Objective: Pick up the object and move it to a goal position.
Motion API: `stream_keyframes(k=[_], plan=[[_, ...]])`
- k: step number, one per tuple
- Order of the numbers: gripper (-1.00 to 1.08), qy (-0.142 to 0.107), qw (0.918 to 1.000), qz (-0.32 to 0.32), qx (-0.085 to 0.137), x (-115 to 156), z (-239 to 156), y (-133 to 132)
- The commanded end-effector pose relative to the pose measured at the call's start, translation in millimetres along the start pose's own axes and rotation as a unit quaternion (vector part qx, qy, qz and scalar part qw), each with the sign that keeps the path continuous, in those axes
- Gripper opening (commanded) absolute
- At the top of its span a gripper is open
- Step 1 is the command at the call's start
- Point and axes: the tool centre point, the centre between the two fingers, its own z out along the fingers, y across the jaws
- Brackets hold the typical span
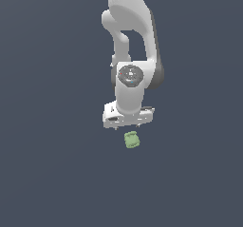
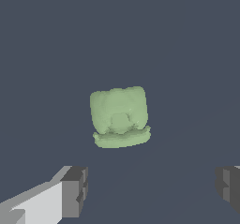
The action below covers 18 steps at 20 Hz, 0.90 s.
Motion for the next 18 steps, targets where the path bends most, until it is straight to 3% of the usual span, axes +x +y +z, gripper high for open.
stream_keyframes(k=[1,9,18], plan=[[1.00,0.002,0.9997,-0.023,-0.001,11,9,-7],[1.00,0.007,0.9980,-0.062,-0.003,30,26,-19],[1.00,0.006,0.9980,-0.063,-0.003,30,36,-20]])
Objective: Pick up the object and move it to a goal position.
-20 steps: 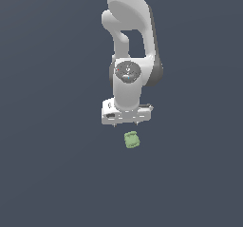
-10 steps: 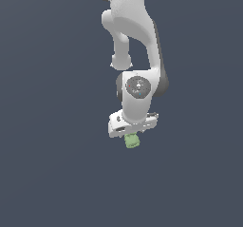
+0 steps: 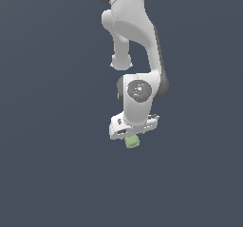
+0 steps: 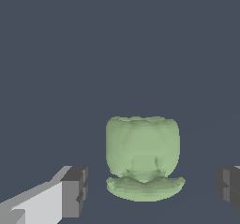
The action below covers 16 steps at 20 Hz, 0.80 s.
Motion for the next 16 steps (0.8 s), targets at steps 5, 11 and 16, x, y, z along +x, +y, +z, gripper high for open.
stream_keyframes(k=[5,11,16], plan=[[1.00,0.000,1.0000,-0.001,0.000,-1,30,-1],[1.00,0.000,1.0000,-0.002,0.000,0,46,0],[-1.00,0.000,1.0000,-0.002,0.000,1,46,0]])
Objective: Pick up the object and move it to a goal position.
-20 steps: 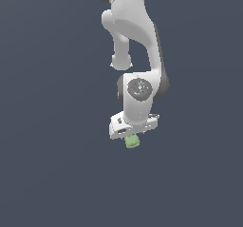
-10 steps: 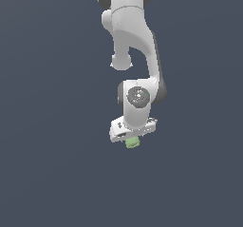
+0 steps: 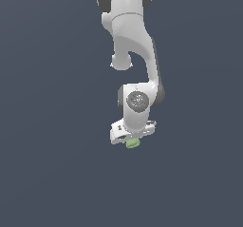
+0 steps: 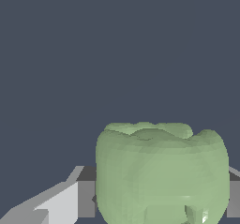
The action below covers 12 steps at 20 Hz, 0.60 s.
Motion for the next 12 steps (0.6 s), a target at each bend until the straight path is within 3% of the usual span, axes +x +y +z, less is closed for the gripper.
stream_keyframes(k=[1,12], plan=[[-1.00,0.000,1.0000,0.000,0.000,0.2,0.1,0.0],[-1.00,0.003,1.0000,-0.004,0.000,0.7,-5.1,2.2]])
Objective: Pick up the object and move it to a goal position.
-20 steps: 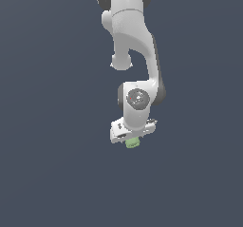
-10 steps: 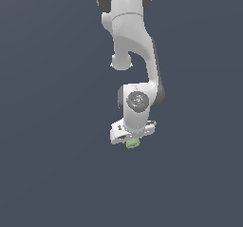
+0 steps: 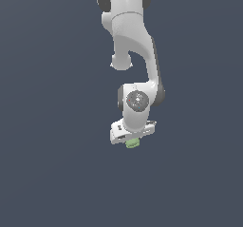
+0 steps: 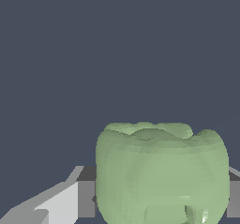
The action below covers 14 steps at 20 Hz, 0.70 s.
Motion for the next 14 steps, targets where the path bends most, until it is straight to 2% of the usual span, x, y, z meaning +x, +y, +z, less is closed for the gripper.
stream_keyframes(k=[1,7,14], plan=[[-1.00,0.003,1.0000,-0.003,0.000,1,-6,3],[-1.00,0.019,0.9995,-0.023,-0.001,3,-37,17],[-1.00,0.050,0.9967,-0.064,-0.002,7,-98,44]])
